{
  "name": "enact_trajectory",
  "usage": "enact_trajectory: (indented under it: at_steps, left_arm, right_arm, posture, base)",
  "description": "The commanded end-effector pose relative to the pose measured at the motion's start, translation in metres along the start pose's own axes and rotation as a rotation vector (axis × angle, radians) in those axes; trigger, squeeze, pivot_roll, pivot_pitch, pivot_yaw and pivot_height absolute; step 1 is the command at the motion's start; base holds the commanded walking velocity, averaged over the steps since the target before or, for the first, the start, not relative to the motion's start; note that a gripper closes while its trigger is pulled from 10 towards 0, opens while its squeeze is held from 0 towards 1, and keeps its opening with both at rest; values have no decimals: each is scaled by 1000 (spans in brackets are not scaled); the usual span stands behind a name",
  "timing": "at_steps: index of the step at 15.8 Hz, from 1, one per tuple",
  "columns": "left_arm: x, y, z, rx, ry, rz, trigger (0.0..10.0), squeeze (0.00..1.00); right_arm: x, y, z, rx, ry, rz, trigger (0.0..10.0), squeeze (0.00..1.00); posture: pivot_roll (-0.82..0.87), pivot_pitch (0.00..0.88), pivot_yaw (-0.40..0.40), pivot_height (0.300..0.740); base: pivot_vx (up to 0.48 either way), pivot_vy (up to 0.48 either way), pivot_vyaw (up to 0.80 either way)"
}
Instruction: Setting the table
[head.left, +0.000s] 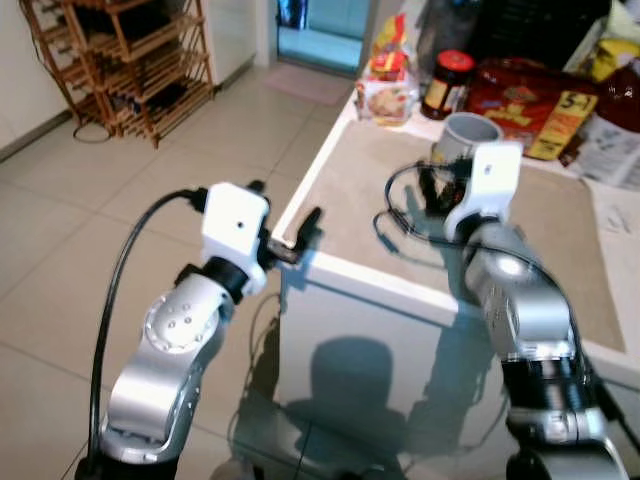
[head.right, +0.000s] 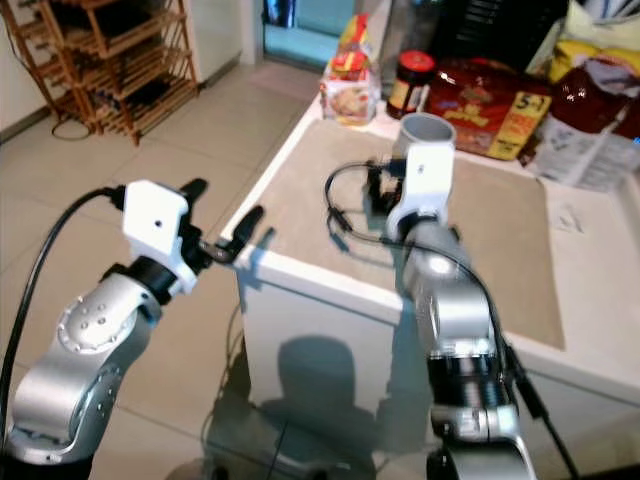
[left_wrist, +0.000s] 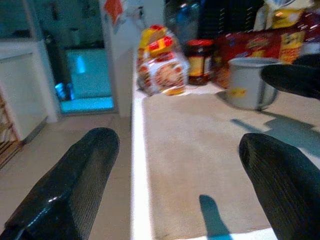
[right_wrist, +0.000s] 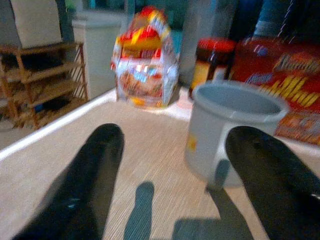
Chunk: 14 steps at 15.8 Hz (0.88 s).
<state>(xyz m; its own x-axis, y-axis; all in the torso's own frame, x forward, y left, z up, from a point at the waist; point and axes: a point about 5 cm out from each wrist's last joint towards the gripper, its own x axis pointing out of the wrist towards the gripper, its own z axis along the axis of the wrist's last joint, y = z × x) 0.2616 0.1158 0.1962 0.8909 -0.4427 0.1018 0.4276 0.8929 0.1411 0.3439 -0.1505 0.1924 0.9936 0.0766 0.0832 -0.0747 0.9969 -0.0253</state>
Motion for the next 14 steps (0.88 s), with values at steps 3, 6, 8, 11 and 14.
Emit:
enact_trajectory:
  at_steps: [3, 6, 8, 11, 14]
  left_arm:
    - [-2, -5, 4, 2, -13, -41, 10000, 0]
    - [-3, -6, 6, 1, -22, -44, 10000, 0]
    - [-4, -6, 6, -2, -24, -46, 10000, 0]
    - [-6, -6, 6, 1, -16, -57, 10000, 0]
    - [-10, -8, 7, -10, -15, -91, 10000, 0]
  right_arm:
    - [11, -5, -5, -31, -20, -28, 10000, 0]
    - [27, -16, -9, -98, -29, -93, 10000, 0]
    - [31, -21, -13, -68, -18, -120, 10000, 0]
    - [40, -20, -22, 6, 26, -97, 10000, 0]
    - [45, -14, -28, 54, 34, -62, 10000, 0]
  posture:
    - [10, 103, -83, 740]
    - [19, 112, -92, 740]
    - [26, 114, -96, 740]
    - [37, 119, -102, 740]
    - [44, 122, -105, 740]
  base:
    - [0, 0, 0]
    - [0, 0, 0]
    - [0, 0, 0]
    - [0, 0, 0]
    - [0, 0, 0]
